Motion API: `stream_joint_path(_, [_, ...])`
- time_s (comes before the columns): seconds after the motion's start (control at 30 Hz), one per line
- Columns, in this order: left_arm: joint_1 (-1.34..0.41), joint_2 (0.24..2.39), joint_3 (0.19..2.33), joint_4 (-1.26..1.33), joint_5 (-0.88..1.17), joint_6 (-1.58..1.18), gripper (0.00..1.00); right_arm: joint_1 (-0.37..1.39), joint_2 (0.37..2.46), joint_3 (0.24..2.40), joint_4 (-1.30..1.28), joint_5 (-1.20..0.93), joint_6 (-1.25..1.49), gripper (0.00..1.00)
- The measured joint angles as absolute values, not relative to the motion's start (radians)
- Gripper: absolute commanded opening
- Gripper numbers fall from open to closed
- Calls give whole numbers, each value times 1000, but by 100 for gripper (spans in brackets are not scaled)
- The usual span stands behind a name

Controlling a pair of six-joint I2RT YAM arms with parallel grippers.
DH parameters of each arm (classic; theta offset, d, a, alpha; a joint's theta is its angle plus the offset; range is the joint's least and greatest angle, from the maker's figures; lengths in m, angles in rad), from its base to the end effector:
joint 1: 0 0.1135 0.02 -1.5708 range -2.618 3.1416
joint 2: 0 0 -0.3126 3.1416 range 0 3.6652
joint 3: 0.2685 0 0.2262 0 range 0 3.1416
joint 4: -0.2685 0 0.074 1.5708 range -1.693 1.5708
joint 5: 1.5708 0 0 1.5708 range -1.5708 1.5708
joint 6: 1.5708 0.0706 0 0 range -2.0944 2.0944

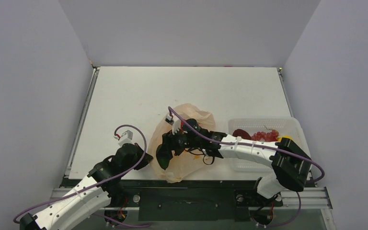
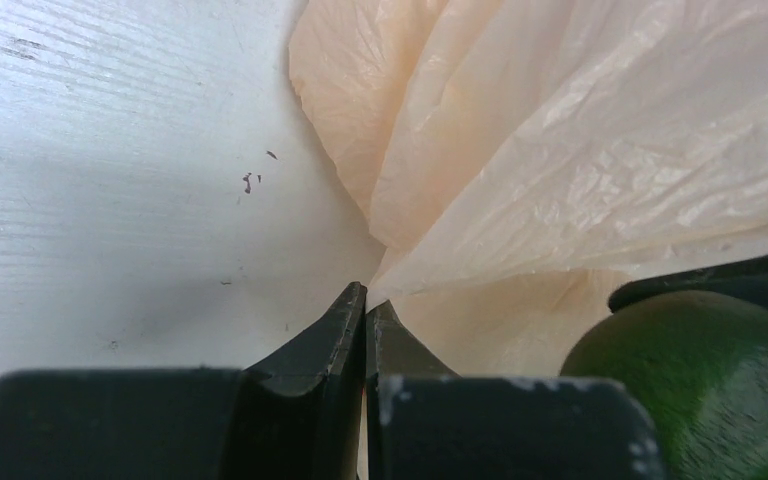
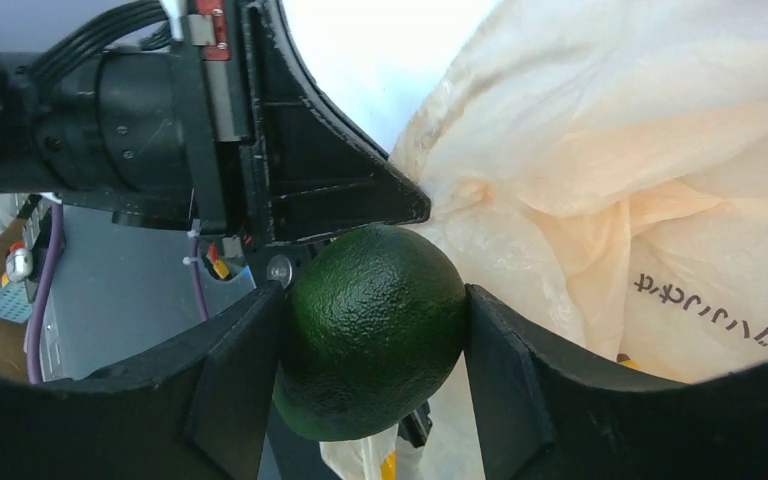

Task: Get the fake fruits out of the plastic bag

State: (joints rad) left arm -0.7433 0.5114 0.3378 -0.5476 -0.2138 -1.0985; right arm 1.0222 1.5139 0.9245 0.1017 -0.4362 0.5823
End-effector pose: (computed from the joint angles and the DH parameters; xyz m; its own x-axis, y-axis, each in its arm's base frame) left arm 0.0690 -0.0431 0.1935 -0.7056 -0.5335 -0.4664 -0.1854 0.7743 -0.6051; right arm 0.1512 0.3046 0.2896 -0.7364 -0.2491 -0.6289 -0.6741 0.3487 0.6512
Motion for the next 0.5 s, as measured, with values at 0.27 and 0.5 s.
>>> stream_joint_path(0.27, [-743, 487, 337, -551, -213, -1115, 0, 1028, 1304, 931, 12, -326, 484, 0])
stream_joint_path(0.5, [-743, 467, 332, -554, -209, -1122, 0, 1024, 1048, 931, 2, -71, 405, 0])
